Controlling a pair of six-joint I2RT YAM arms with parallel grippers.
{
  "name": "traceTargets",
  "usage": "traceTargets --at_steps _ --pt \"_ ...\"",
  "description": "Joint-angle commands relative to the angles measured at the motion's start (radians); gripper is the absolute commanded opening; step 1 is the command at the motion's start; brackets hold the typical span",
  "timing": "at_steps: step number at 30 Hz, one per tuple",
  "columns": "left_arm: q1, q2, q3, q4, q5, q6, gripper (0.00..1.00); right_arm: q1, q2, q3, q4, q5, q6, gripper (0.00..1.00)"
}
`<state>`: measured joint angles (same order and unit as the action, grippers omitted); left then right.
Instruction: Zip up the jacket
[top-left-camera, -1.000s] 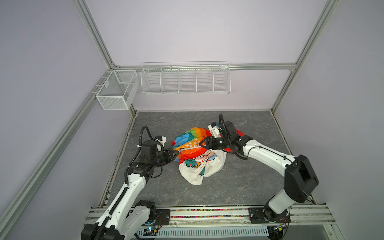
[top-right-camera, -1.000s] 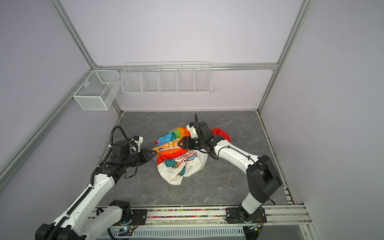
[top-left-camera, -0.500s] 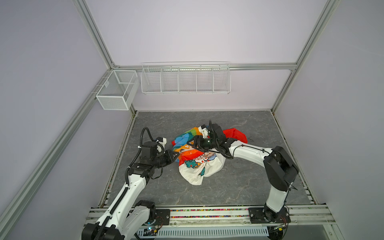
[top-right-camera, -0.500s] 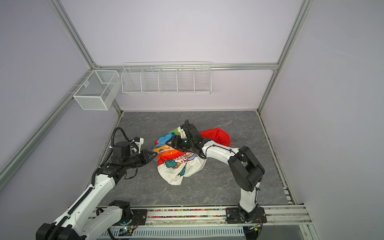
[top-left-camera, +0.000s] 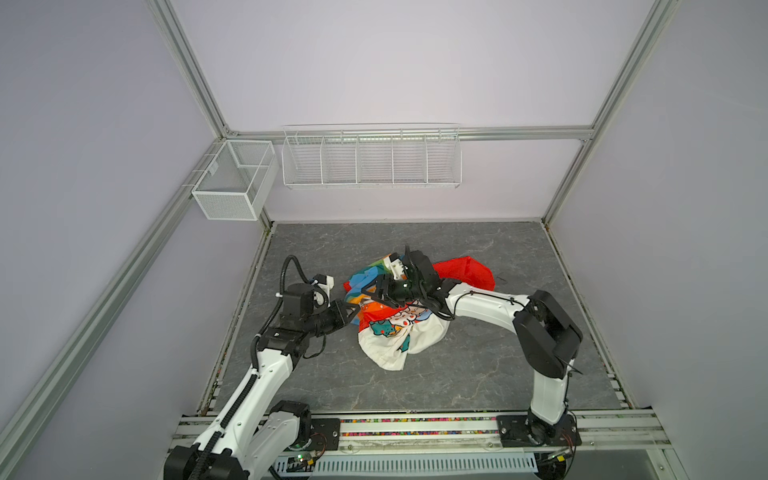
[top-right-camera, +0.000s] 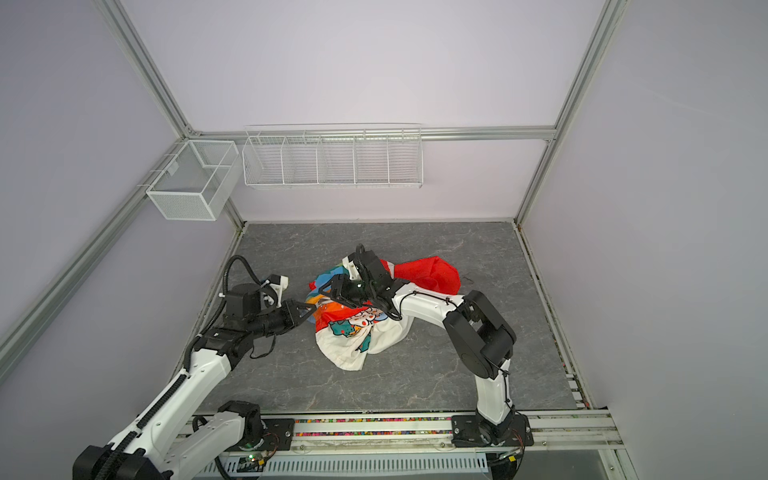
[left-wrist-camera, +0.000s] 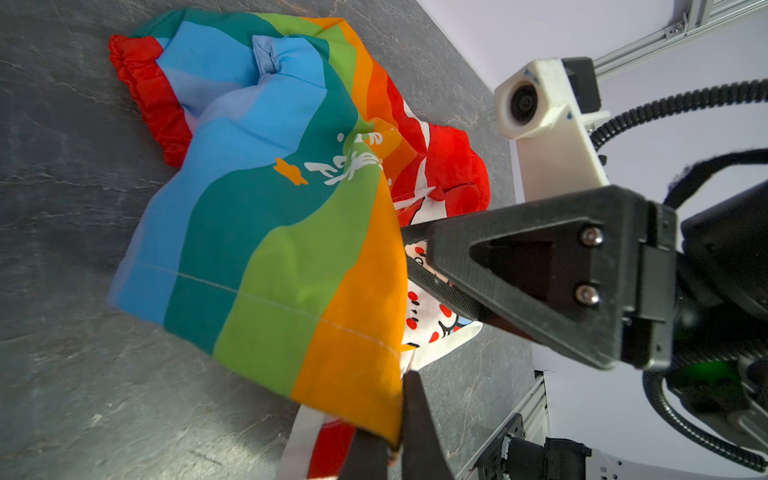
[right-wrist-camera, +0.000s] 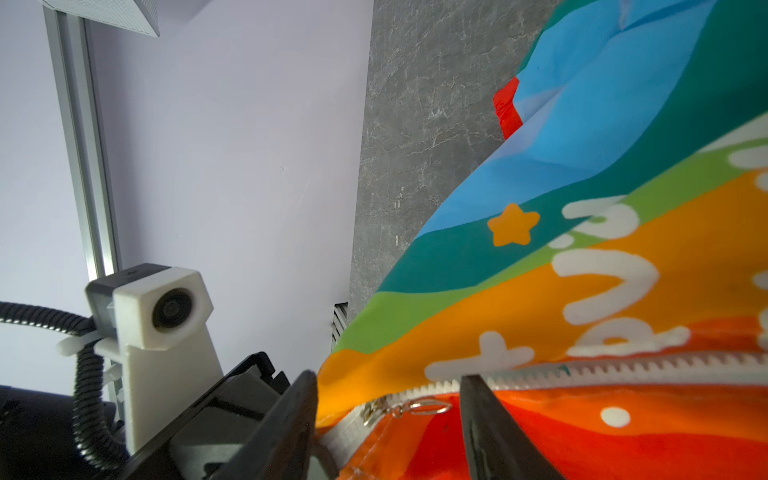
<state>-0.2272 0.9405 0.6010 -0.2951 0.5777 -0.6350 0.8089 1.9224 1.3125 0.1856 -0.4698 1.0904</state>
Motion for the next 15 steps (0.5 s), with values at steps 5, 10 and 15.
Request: traceTargets --at_steps 5,10,15 --pt "0.006 -0.020 -0.012 0.018 0.021 0.004 0.00 0.009 0.032 0.031 0.048 -0.016 0.035 0.33" --pt "0.006 -0.019 -0.016 0.025 0.021 0.003 0.00 0.009 0.036 0.027 0.073 -0.027 0.047 0.13" --pt "0.006 -0.019 -0.038 0.072 0.017 -0.016 0.00 0.009 0.026 0.018 0.087 -0.027 0.058 0.07"
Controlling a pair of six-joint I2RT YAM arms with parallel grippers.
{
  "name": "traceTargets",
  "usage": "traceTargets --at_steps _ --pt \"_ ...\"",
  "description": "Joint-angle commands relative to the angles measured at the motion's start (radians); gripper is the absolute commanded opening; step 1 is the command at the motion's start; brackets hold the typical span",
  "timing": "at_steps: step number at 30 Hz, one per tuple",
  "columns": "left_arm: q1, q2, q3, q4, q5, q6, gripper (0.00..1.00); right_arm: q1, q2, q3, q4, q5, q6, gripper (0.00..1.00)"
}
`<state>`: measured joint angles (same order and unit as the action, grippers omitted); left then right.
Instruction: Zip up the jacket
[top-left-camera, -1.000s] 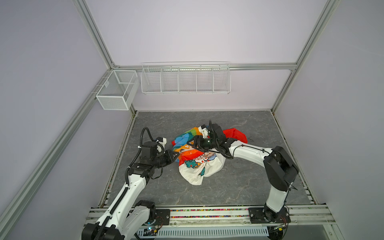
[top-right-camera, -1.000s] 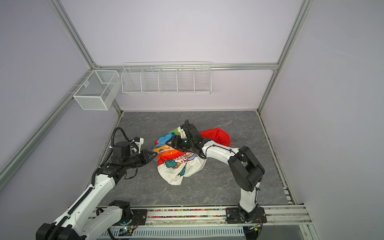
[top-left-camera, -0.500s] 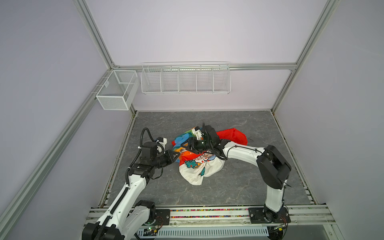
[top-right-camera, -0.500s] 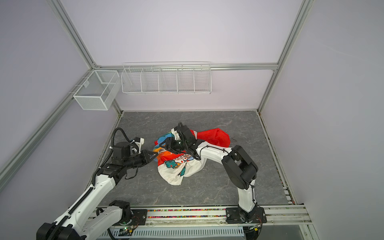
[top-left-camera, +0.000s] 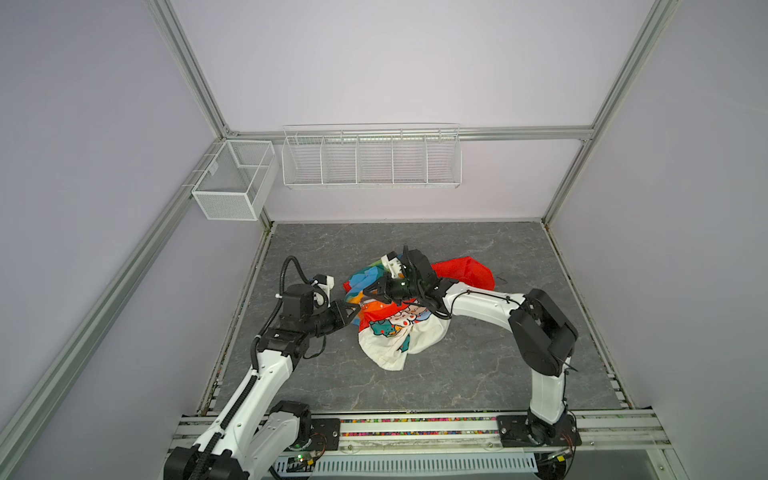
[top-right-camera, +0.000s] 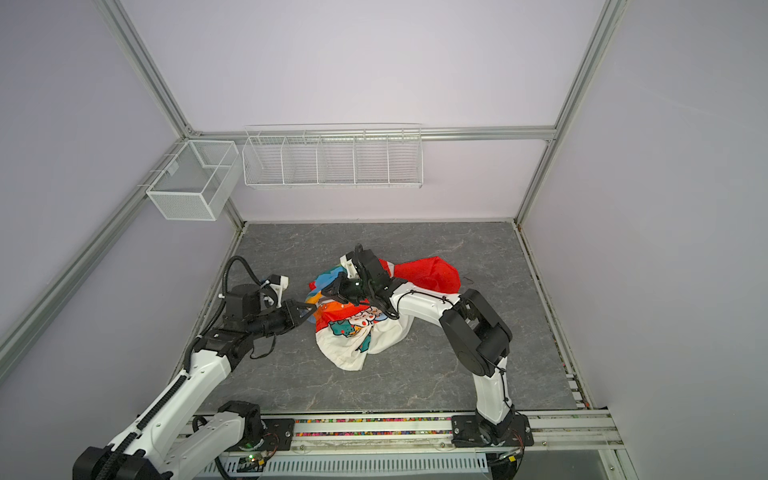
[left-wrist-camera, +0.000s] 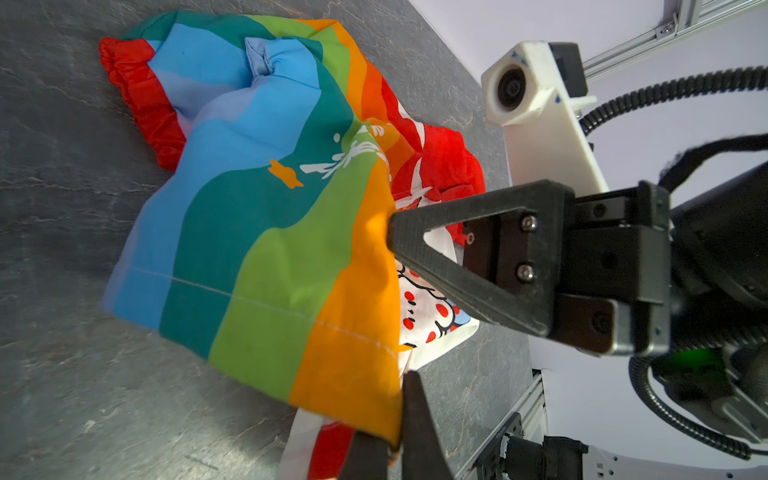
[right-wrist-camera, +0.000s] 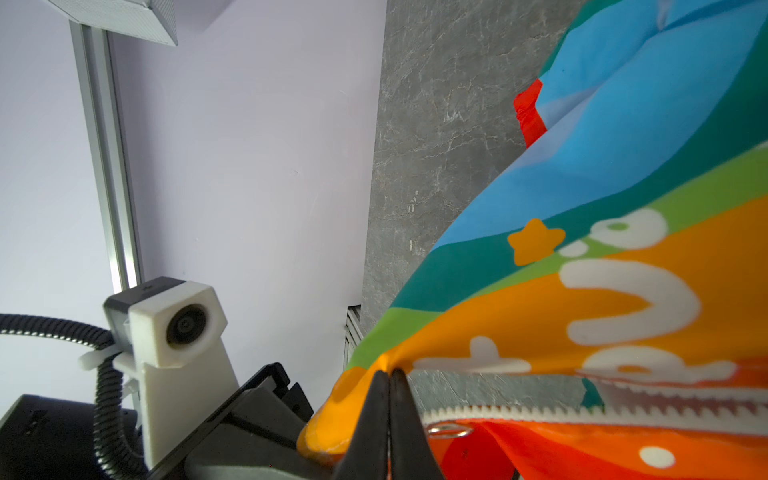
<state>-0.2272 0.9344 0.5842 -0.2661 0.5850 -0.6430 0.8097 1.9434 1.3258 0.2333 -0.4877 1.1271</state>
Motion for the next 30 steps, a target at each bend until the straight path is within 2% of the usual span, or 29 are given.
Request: traceTargets --at_steps 1,4,8,12,19,30 --pt "0.006 -0.014 -0.029 0.060 0.010 -0.013 0.00 0.008 0.002 0.003 0.042 -0.009 0.024 0.07" --pt "0.005 -0.025 -0.061 0.121 0.004 -0.038 0.04 0.008 -0.001 0.001 0.050 -0.009 0.032 0.07" --pt "-0.001 -0.067 -0.098 0.172 -0.046 -0.052 0.28 0.008 -0.001 -0.005 0.076 -0.015 0.055 0.07" --pt "-0.027 -0.123 -0.140 0.229 -0.117 -0.043 0.39 0.008 -0.003 -0.005 0.094 -0.021 0.070 0.07" --pt "-0.105 -0.146 -0.182 0.326 -0.224 -0.024 0.42 0.008 -0.006 -0.008 0.102 -0.026 0.082 0.07" --pt "-0.114 -0.081 -0.205 0.408 -0.256 -0.051 0.34 0.008 -0.012 -0.016 0.121 -0.029 0.097 0.07"
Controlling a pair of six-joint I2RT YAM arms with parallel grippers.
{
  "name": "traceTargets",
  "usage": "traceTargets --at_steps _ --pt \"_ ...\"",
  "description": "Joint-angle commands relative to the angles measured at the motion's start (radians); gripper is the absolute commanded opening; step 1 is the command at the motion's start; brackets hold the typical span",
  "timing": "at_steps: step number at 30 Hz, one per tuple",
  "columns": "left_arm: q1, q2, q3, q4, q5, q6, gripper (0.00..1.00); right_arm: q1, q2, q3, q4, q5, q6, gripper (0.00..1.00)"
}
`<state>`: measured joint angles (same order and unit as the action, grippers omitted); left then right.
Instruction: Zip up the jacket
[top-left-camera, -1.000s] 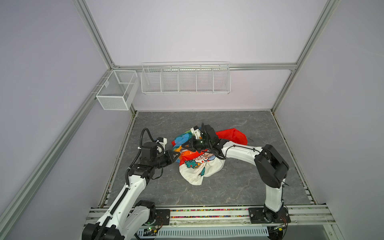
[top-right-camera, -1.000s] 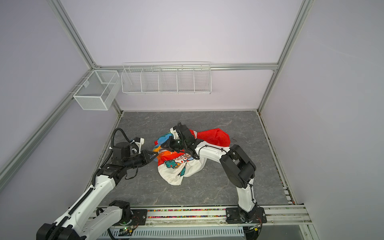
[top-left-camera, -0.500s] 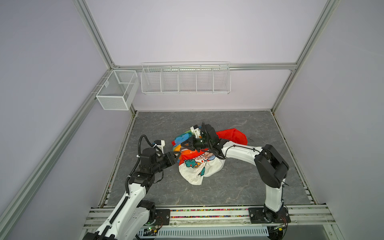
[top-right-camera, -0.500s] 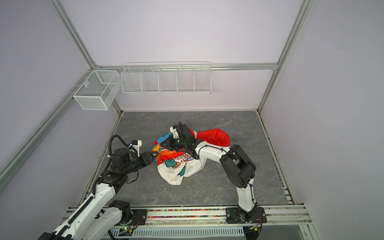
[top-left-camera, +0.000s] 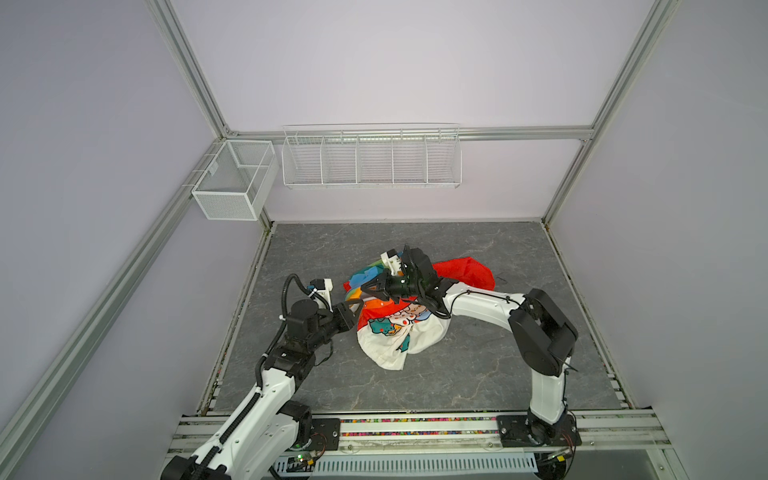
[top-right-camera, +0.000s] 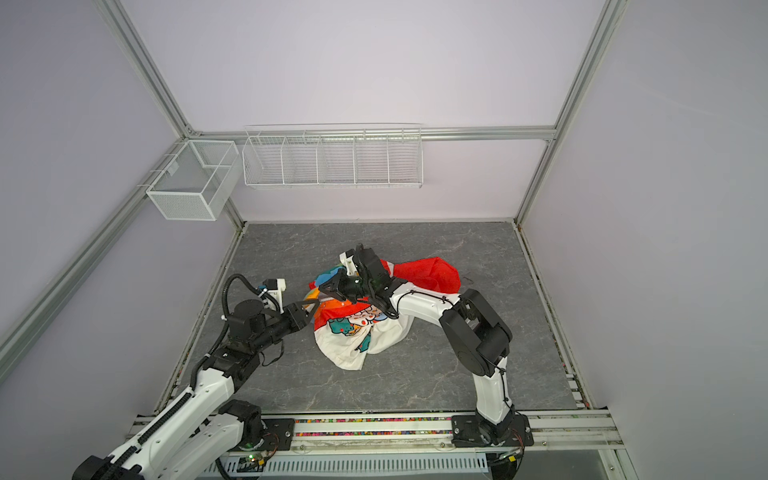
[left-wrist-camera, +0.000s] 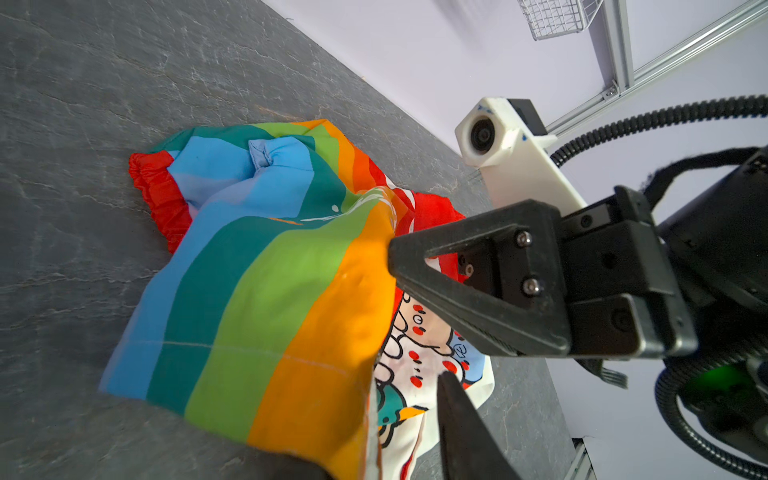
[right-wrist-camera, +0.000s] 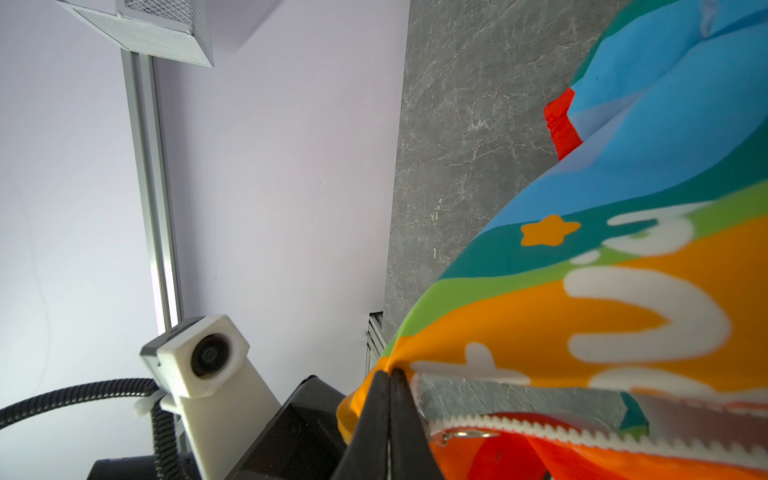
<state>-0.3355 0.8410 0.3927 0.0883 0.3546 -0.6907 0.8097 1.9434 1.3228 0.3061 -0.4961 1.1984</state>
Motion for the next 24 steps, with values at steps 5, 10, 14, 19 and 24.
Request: traceTargets --at_steps 5,10,14,19,24 --pt "-0.007 0.039 -0.016 0.083 -0.022 -0.014 0.18 0.006 -0.012 -0.016 0.050 -0.024 0.027 0.07" --pt "-0.006 0.038 -0.025 0.091 -0.028 -0.024 0.03 0.000 -0.022 -0.030 0.047 -0.020 0.027 0.07" --pt "-0.007 0.035 -0.026 0.093 -0.020 -0.024 0.00 -0.014 -0.047 -0.060 0.047 -0.018 0.017 0.20" --pt "-0.006 0.043 -0.011 0.085 0.017 -0.022 0.00 -0.027 -0.111 -0.103 -0.023 -0.006 -0.073 0.43" --pt "-0.005 0.044 0.017 0.060 0.075 -0.024 0.00 -0.027 -0.183 -0.164 -0.098 -0.012 -0.201 0.44"
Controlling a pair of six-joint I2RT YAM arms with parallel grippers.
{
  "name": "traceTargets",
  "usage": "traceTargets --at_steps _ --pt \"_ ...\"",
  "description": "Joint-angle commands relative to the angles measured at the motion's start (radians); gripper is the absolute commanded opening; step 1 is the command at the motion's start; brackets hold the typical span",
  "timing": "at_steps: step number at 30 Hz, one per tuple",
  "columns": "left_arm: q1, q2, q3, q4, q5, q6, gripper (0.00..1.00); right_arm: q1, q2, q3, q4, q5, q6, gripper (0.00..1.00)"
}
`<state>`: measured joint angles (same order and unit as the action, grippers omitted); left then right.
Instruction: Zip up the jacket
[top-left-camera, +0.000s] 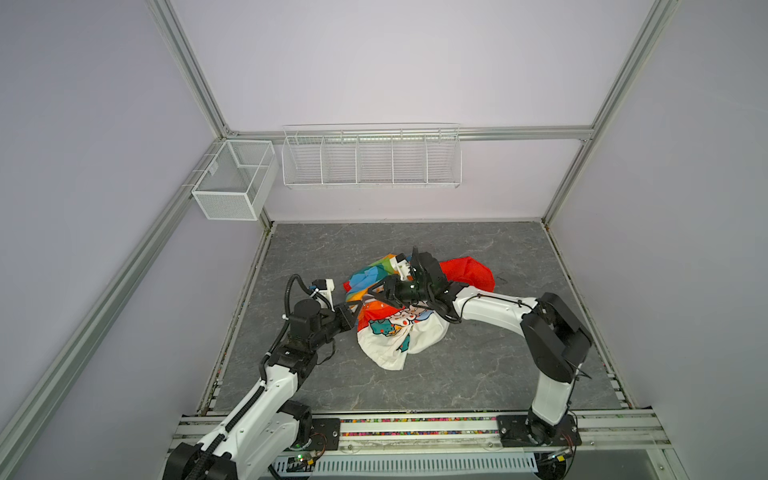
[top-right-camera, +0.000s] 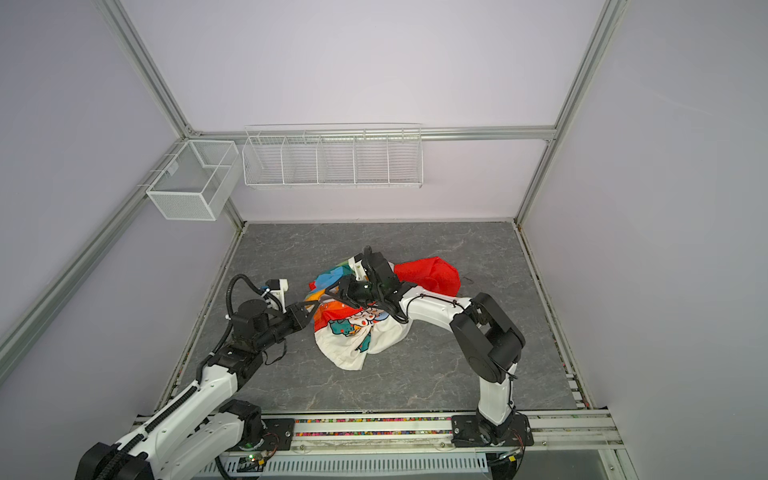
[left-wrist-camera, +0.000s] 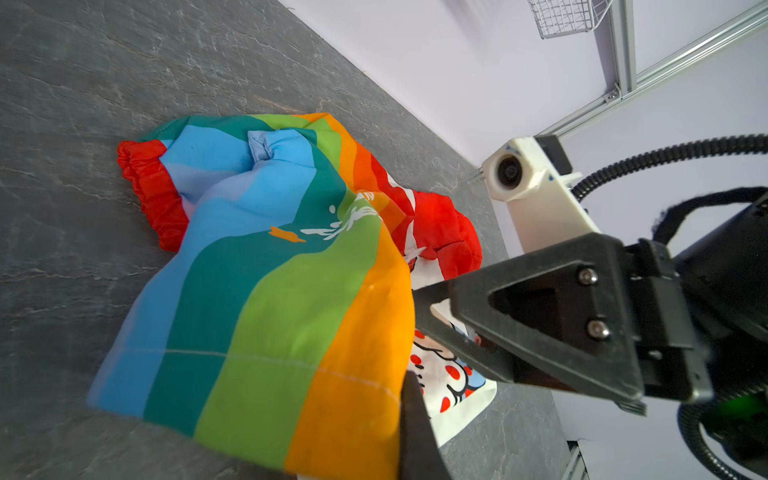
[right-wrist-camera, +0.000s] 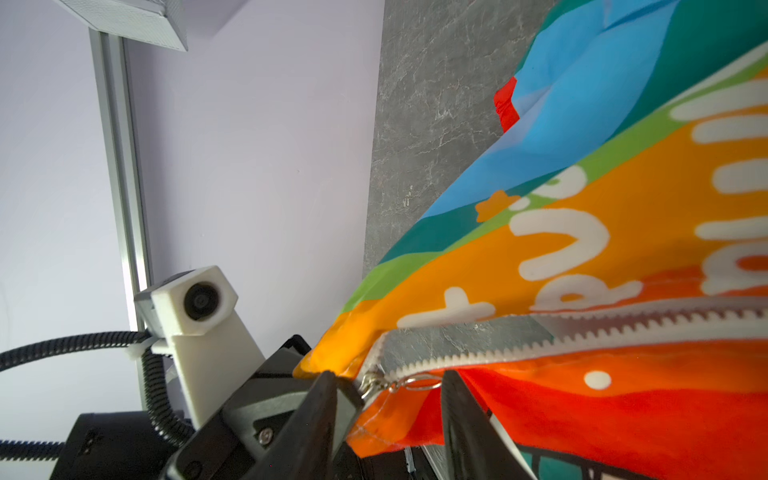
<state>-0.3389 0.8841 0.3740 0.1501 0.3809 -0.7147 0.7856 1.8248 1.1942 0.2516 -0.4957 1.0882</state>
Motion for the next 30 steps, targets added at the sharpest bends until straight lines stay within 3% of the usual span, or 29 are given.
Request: traceTargets --at_steps 1,7,20,30 --pt "-0.002 0.002 0.041 -0.004 0.064 -0.004 0.00 -0.003 -0.076 -0.057 -0.036 -0.022 -0.102 0.45" --pt "0.000 0.004 0.056 0.015 0.132 -0.073 0.00 -0.006 -0.116 -0.199 0.139 -0.053 -0.069 0.56" --pt "0.004 0.058 0.055 0.131 0.230 -0.222 0.00 -0.016 -0.045 -0.342 0.580 -0.076 0.156 0.61" --pt "0.011 0.053 0.042 0.175 0.239 -0.258 0.00 -0.014 0.019 -0.381 0.745 -0.063 0.267 0.65"
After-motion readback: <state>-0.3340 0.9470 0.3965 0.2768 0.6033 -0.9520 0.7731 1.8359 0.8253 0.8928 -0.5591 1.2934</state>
